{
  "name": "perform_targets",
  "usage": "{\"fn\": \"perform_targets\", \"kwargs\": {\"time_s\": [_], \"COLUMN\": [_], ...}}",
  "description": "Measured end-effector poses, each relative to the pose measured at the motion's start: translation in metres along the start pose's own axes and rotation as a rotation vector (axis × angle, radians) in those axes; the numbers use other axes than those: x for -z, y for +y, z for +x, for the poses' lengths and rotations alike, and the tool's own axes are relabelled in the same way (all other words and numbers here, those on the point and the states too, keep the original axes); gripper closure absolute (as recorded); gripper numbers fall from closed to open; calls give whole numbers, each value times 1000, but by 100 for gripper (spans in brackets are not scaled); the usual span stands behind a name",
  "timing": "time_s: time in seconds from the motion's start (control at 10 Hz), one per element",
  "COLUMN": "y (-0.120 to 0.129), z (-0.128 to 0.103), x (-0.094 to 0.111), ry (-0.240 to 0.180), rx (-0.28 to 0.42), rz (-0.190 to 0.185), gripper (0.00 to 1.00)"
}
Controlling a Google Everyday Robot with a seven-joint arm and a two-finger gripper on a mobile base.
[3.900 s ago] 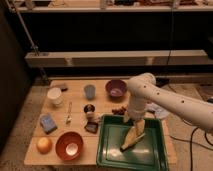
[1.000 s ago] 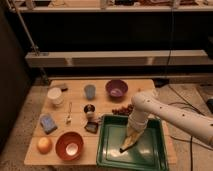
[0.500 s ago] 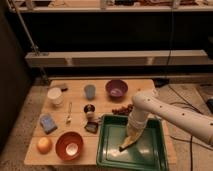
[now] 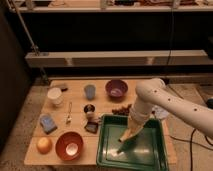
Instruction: Place banana in purple bowl
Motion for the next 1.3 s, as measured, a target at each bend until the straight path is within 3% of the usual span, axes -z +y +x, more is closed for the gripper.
{"fn": "perform_targets", "kwargs": {"time_s": [0.2,0.6,0.8,1.0,1.1,1.3], "y": [-1,-27,-61,-91,-102,-100], "z": [-13,-17,8,37,45,47], "x": [40,139,177,191,193,194], "ry": [21,102,168,204,209,210], "rx": [5,-43,-100,-132,-138,-143], "rz": [53,218,349,446,469,471], "gripper": [100,100,100,100,100,100]}}
